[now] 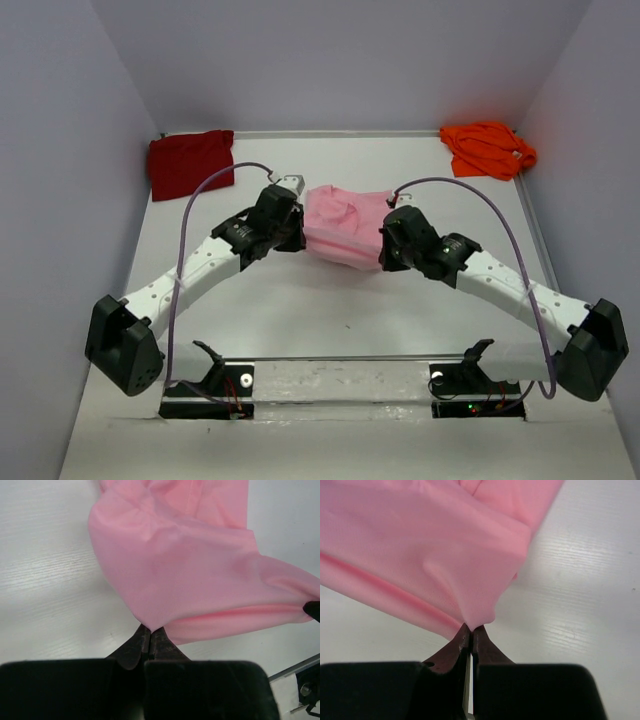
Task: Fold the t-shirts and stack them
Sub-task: Fold the tshirt
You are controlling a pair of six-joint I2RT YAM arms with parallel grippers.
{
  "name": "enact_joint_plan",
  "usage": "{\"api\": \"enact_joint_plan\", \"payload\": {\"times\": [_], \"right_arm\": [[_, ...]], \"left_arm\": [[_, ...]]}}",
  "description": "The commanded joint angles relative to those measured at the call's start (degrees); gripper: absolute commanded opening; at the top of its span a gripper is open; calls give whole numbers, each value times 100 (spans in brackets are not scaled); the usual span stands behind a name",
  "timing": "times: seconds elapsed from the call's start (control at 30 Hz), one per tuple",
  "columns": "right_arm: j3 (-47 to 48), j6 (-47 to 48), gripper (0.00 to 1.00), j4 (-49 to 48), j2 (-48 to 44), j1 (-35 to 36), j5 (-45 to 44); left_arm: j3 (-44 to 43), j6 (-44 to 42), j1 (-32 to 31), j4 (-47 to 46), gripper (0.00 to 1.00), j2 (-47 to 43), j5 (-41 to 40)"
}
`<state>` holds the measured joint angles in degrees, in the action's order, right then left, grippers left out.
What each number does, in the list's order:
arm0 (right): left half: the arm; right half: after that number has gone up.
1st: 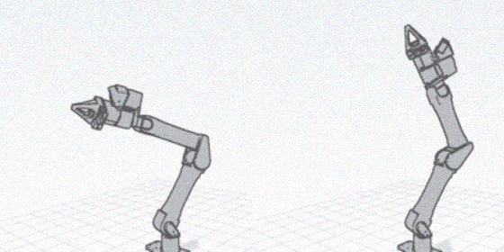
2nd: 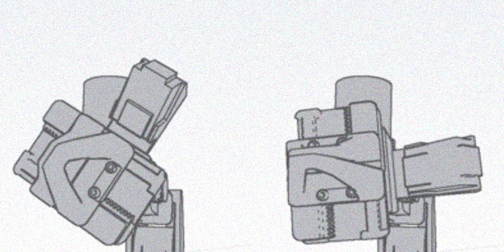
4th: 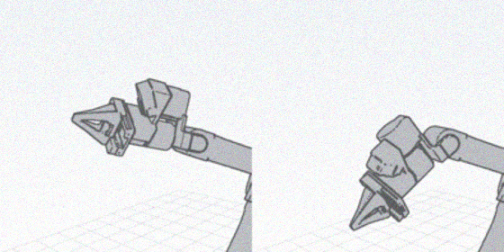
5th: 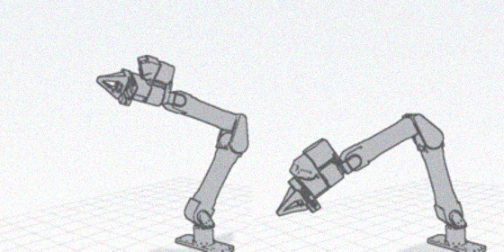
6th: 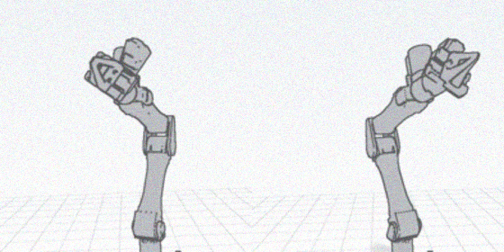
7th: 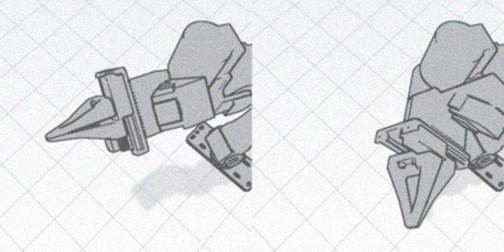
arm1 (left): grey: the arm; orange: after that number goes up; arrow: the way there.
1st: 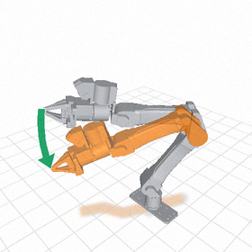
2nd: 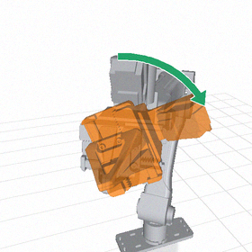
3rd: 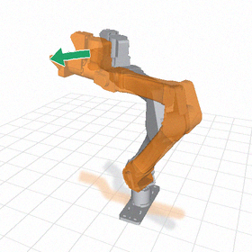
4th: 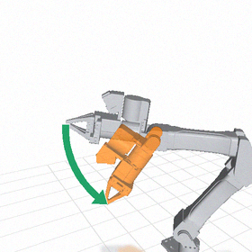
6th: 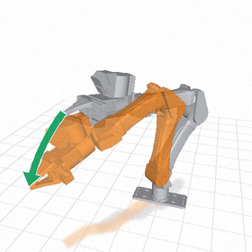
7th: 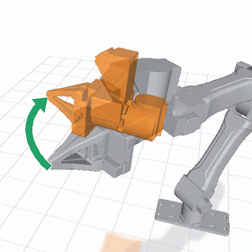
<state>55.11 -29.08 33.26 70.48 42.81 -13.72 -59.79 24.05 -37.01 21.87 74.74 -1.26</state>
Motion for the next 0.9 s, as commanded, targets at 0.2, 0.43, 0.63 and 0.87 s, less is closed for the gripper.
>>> {"api": "enact_joint_plan", "payload": {"times": [0.2,0.43,0.63,0.87], "right_arm": [[755,52,0,410,799,0,-922],[1167,271,0,269,1380,0,-1238],[1493,394,0,173,1697,-114,-1301],[1766,570,0,94,1943,-386,-1423]], "left_arm": [[-726,-313,72,-33,0,751,-393],[-1341,-577,115,-95,0,1429,-437],[-1939,-770,273,2,0,1921,-463],[-2300,-929,537,-16,0,2308,-402]]}}
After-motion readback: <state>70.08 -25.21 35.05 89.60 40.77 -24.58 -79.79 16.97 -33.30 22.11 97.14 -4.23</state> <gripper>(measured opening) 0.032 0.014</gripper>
